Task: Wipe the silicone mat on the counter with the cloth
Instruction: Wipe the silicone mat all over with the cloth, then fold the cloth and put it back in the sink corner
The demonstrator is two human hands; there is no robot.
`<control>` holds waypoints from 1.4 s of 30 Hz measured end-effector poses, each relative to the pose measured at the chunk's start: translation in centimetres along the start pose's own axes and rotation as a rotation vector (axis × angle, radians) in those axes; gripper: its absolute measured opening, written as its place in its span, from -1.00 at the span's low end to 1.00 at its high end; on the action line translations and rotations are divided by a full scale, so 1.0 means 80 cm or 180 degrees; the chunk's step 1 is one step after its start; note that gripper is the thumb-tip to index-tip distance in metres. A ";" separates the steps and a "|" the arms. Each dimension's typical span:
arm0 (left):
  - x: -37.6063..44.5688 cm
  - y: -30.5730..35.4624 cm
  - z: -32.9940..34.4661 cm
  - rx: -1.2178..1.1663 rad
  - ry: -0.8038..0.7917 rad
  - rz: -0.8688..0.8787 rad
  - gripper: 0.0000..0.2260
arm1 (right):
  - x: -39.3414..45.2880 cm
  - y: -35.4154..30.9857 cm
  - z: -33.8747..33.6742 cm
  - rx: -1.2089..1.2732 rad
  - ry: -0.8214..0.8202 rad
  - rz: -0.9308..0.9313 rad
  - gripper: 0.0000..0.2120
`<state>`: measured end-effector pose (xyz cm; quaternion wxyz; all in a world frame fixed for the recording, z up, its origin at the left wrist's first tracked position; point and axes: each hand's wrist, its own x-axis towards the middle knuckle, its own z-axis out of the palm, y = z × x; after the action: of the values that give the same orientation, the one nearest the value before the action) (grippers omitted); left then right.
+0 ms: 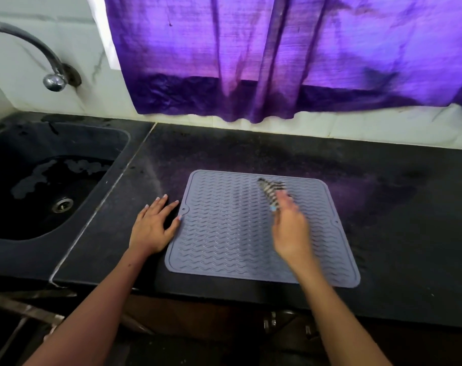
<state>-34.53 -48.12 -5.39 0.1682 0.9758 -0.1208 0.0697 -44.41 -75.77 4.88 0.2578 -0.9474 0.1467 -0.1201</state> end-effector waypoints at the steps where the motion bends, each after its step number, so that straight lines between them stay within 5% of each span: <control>1: 0.001 -0.001 0.000 -0.0005 0.0009 -0.0003 -0.35 | -0.003 -0.007 0.023 -0.0333 -0.0141 -0.0272 -0.45; 3: 0.002 -0.001 0.000 0.0003 0.0020 0.0000 -0.36 | -0.019 -0.009 0.066 -0.0773 -0.0539 -0.0605 -0.41; 9: 0.003 -0.001 -0.001 -0.0025 0.0099 0.0012 -0.40 | -0.040 0.005 0.111 -0.1167 -0.0680 -0.1019 -0.41; 13: 0.002 0.001 -0.004 0.0035 0.0027 0.0009 -0.39 | -0.022 -0.003 0.085 -0.0741 -0.1045 -0.0963 -0.45; 15: 0.000 0.005 -0.005 0.0064 -0.0059 -0.0042 -0.38 | -0.004 -0.010 0.064 0.0129 -0.1156 -0.0330 -0.56; 18: -0.012 0.024 -0.012 -0.0033 0.0392 -0.0352 -0.42 | 0.016 -0.026 0.041 0.2758 -0.1218 0.1153 -0.69; 21: -0.043 0.077 -0.037 -0.1634 0.1001 -0.1091 -0.69 | 0.022 -0.048 0.028 0.4815 -0.1758 0.1876 -0.71; 25: -0.053 0.120 -0.061 -0.3989 0.0195 -0.2115 -0.65 | 0.021 -0.095 0.038 0.5682 -0.2275 0.1960 -0.51; 30: -0.055 0.116 -0.116 -0.5871 0.0720 -0.2150 -0.77 | 0.005 -0.158 0.070 0.5840 -0.2786 0.1823 -0.55; 34: -0.060 0.074 -0.145 -0.5814 0.1309 -0.2021 -0.81 | 0.001 -0.206 0.101 0.5387 -0.2862 0.1765 -0.69; 42: -0.039 -0.058 -0.180 -0.5649 0.1725 -0.2313 -0.78 | 0.031 -0.312 0.173 0.3381 -0.2624 0.0255 -0.85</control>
<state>-37.73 -38.27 6.06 0.8699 0.4255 0.2193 0.1188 -32.54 -49.75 6.70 0.7279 -0.6543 -0.0076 0.2052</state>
